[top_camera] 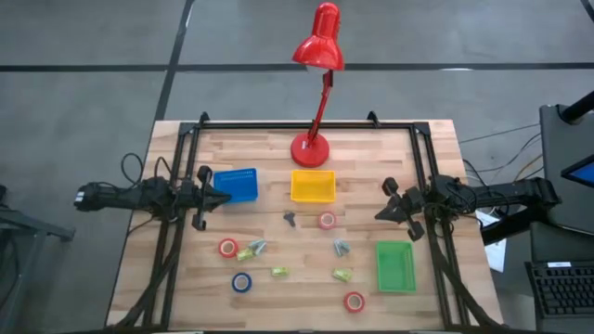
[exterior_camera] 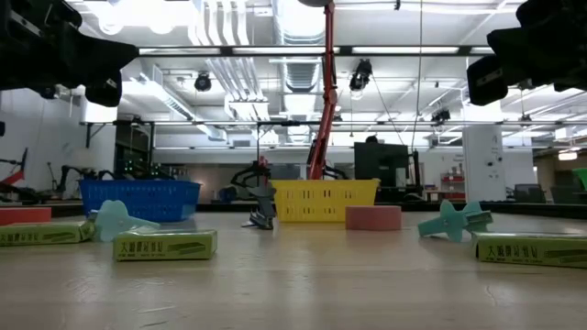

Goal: Pick and place Stapler, Stapler remover, tape

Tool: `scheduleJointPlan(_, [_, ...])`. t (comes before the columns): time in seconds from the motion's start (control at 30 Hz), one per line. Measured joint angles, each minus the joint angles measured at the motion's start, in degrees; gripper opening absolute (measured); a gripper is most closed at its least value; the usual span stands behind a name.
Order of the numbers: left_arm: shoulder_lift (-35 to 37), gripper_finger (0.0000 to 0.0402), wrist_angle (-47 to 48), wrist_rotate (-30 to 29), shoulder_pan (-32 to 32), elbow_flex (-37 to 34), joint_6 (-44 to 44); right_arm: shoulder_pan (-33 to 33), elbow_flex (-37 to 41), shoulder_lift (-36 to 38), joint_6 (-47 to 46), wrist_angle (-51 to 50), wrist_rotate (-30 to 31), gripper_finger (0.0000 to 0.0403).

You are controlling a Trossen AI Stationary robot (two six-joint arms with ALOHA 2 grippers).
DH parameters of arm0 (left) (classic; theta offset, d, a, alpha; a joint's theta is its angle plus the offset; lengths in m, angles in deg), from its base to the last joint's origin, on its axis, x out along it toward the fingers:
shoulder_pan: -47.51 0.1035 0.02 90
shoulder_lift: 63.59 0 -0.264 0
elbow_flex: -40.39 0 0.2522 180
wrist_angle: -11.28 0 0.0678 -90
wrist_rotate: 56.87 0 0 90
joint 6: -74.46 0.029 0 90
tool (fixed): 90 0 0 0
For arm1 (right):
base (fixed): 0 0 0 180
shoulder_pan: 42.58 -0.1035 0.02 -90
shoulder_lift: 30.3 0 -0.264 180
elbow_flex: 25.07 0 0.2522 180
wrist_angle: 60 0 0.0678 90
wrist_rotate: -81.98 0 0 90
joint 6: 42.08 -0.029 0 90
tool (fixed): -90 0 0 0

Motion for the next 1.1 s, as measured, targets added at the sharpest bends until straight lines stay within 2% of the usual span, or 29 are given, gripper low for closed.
scheduleJointPlan(0.23, [0.0, 0.0021, 0.0, 0.0, 0.0, 0.0, 0.0, 0.0, 0.0, 0.0, 0.1, 2.0, 0.0, 0.0009])
scheduleJointPlan(0.37, [0.0, 0.0019, 0.0, 0.0, 0.0, 0.0, 0.0, -0.1, 0.0, 0.0, -3.9, 4.6, 0.0, 0.0009])
scheduleJointPlan(0.67, [0.0, 0.0021, 0.0, 0.0, 0.0, -0.1, 0.0, -0.1, 0.0, 0.0, -4.2, 10.3, 0.3, 0.0009])
scheduleJointPlan(0.8, [0.0, 0.0018, 0.0, 0.0, 0.0, -0.4, 0.0, -0.1, 0.0, 0.0, -7.4, 10.7, 0.6, 0.0009])
scheduleJointPlan(0.87, [0.0, 0.0019, 0.0, 0.0, 0.0, -0.7, 0.0, -0.1, 0.0, -0.3, -8.6, 11.4, 2.8, 0.0009])
scheduleJointPlan(0.97, [0.0, 0.0021, 0.2, 0.0, 0.0, -0.7, 0.0, -0.1, 0.0, -1.8, -10.2, 11.3, 10.1, 0.0009])
scheduleJointPlan(1.1, [-0.1, 0.002, 0.2, 0.0, 0.0, -0.7, 0.0, -0.1, -0.4, -5.5, -8.8, 12.6, 11.8, 0.0009])
